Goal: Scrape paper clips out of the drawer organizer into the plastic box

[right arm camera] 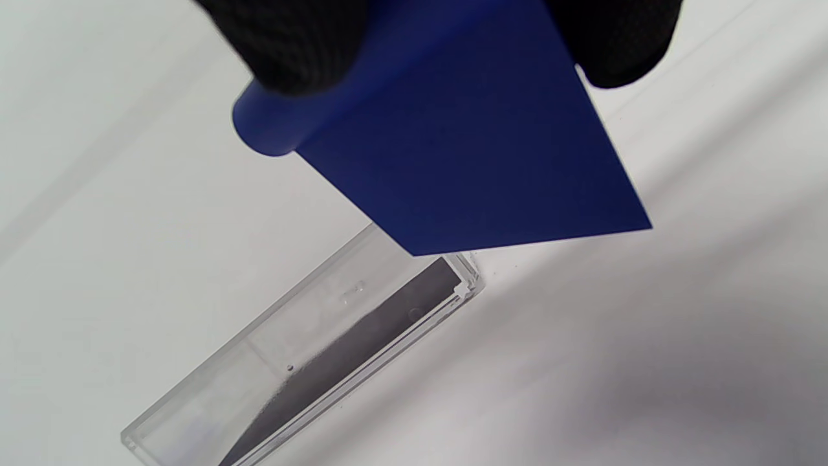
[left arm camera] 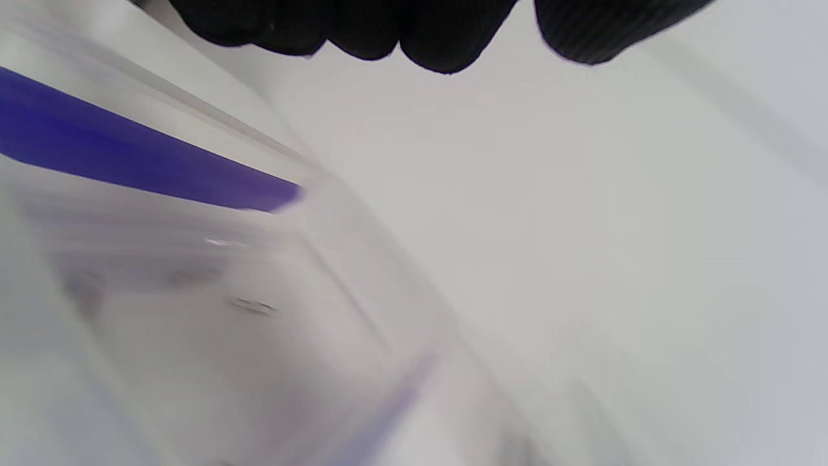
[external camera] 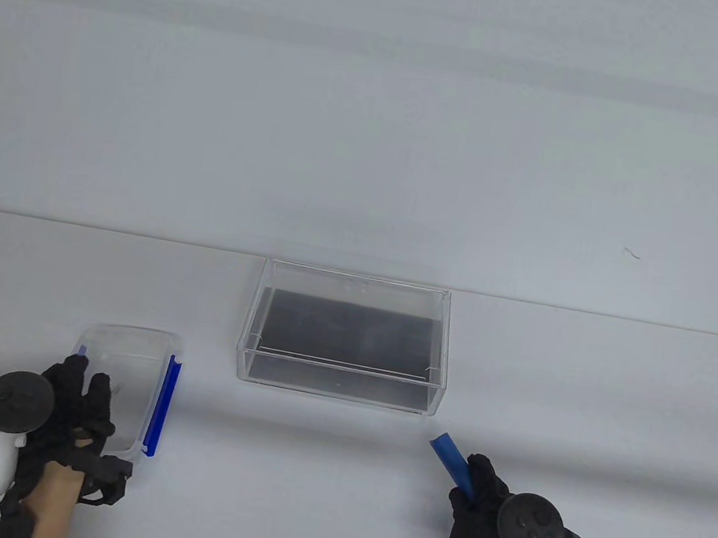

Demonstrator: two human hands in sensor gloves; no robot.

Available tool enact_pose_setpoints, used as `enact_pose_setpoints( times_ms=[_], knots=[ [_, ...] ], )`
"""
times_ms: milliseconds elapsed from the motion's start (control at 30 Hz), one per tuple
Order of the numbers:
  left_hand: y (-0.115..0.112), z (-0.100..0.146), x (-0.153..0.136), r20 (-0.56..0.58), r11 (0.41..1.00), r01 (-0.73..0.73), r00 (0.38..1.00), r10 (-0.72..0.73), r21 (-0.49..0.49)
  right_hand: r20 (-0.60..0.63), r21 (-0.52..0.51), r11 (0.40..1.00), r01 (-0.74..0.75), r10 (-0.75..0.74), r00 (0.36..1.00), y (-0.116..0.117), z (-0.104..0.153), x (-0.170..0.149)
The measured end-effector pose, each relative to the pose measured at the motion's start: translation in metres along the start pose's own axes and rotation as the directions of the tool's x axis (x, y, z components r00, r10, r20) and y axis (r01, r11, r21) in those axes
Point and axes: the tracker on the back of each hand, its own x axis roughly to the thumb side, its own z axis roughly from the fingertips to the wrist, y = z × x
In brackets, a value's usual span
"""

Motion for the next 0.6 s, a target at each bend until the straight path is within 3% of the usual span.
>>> enact_pose_setpoints(
  times_ms=[233, 500, 600],
  knots=[
    [-0.055, 0.029, 0.045, 0.185, 0.983, -0.017, 0.981, 0.051, -0.181, -0.04, -0.05, 0.998, -0.028, 0.026, 0.999, -0.014, -0.004, -0.012],
    [-0.109, 0.048, 0.053, 0.219, 0.928, 0.072, 0.976, 0.011, -0.366, -0.163, -0.105, 0.984, -0.144, 0.125, 0.979, -0.03, -0.01, -0.04],
    [-0.121, 0.055, 0.06, 0.266, 0.917, 0.141, 0.963, -0.04, -0.374, -0.216, -0.1, 0.976, -0.191, 0.166, 0.962, -0.033, -0.012, -0.051]
  ],
)
